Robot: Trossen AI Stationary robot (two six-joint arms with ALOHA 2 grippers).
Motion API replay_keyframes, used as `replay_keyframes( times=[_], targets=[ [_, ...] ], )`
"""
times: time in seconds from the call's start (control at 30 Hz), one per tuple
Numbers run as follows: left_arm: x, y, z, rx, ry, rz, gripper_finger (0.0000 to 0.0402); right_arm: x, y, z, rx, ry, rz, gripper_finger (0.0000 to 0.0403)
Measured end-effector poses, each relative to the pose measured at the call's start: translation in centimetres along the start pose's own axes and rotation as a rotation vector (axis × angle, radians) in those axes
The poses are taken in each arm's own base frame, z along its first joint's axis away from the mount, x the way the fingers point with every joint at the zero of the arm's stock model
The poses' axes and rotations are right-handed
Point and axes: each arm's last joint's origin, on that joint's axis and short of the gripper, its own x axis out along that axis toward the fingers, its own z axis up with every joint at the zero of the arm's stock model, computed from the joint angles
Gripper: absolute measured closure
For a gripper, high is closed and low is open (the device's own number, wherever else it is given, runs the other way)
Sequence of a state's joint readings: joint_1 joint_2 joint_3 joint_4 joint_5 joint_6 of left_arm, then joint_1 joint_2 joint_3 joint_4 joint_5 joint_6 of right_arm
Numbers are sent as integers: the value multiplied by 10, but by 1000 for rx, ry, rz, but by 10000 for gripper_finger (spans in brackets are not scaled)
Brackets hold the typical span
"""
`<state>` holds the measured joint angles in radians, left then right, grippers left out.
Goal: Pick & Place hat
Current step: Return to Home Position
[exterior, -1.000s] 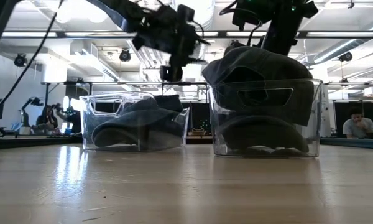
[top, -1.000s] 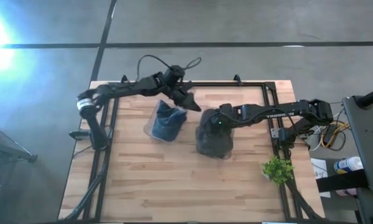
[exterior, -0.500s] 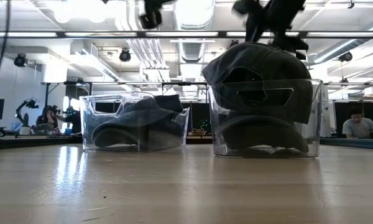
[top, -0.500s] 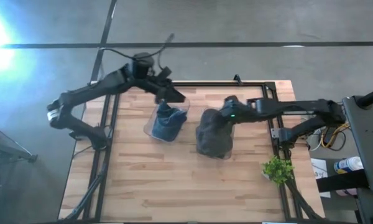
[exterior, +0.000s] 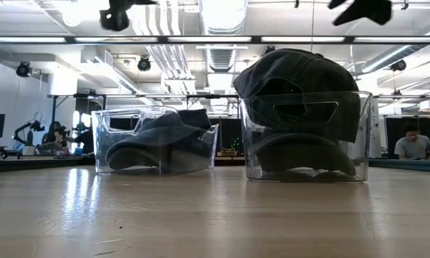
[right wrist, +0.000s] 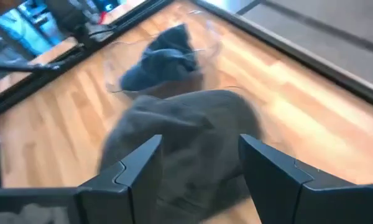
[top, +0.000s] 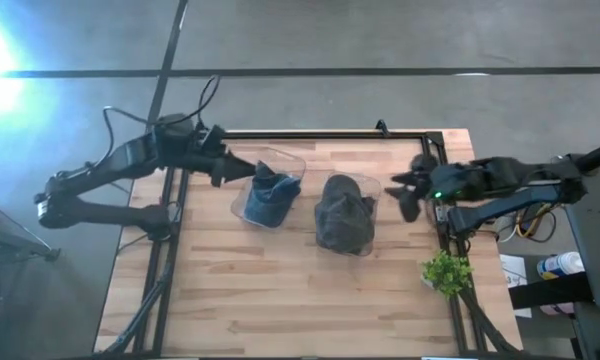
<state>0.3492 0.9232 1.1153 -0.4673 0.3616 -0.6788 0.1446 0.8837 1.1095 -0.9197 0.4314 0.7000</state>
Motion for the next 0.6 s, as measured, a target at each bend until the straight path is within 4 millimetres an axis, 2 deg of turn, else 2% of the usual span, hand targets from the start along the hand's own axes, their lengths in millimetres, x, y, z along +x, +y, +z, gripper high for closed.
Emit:
replay_keyframes(
  times=[0.1, 0.23, 0.47, 0.6],
  targets=[
    [-8, 6, -14, 0, -26, -35, 225, -19, -14, -3, 124, -26, 5, 200],
    [-16, 16, -36, 74, -66, -120, 225, -28, -20, -11, 63, -84, 123, 200],
    [-25, 37, -69, 145, -229, -312, 225, -8, -27, -43, 4, -208, 441, 200],
    [-26, 53, -89, 186, -295, -351, 225, 6, -36, -64, -15, -318, 511, 200]
  ],
)
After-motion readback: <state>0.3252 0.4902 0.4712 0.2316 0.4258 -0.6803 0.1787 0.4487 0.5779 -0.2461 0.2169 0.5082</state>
